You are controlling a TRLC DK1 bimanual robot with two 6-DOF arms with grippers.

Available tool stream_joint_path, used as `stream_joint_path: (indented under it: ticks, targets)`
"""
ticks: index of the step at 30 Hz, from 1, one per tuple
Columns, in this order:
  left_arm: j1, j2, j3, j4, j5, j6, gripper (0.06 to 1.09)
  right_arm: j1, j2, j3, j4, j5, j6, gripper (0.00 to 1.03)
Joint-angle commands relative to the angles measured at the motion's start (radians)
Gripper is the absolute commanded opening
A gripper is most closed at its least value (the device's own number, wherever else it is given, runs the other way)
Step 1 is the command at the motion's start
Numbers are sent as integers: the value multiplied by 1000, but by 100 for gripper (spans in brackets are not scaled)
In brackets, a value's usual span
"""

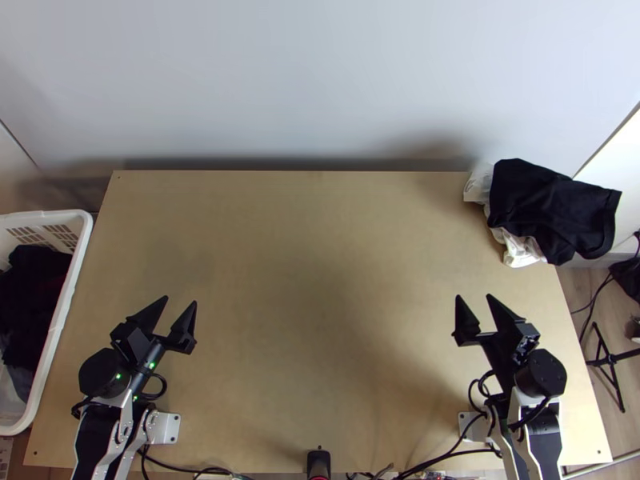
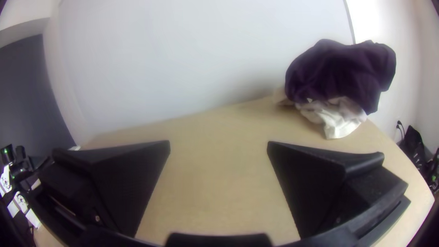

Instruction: Fold the t-shirt

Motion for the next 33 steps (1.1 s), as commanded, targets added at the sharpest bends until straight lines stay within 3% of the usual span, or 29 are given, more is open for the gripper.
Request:
stream_joint_path:
  ticks: [1, 11, 15, 27, 33]
  targets:
    - [-2, -1, 1, 5, -6, 9, 104, -39, 0, 1, -8, 18, 4, 99]
    - [24, 0, 0, -8, -26, 31, 104, -6, 1, 1, -8, 38, 1, 98]
    - [49, 0, -2, 7, -89, 29, 104, 86, 12, 0, -25, 70, -37, 98]
    - [20, -3, 1, -13, -97, 89, 104, 46, 9, 0, -30, 93, -48, 98]
    - [20, -1, 4, 25, -95, 81, 104, 87, 4, 0, -30, 93, -59, 98]
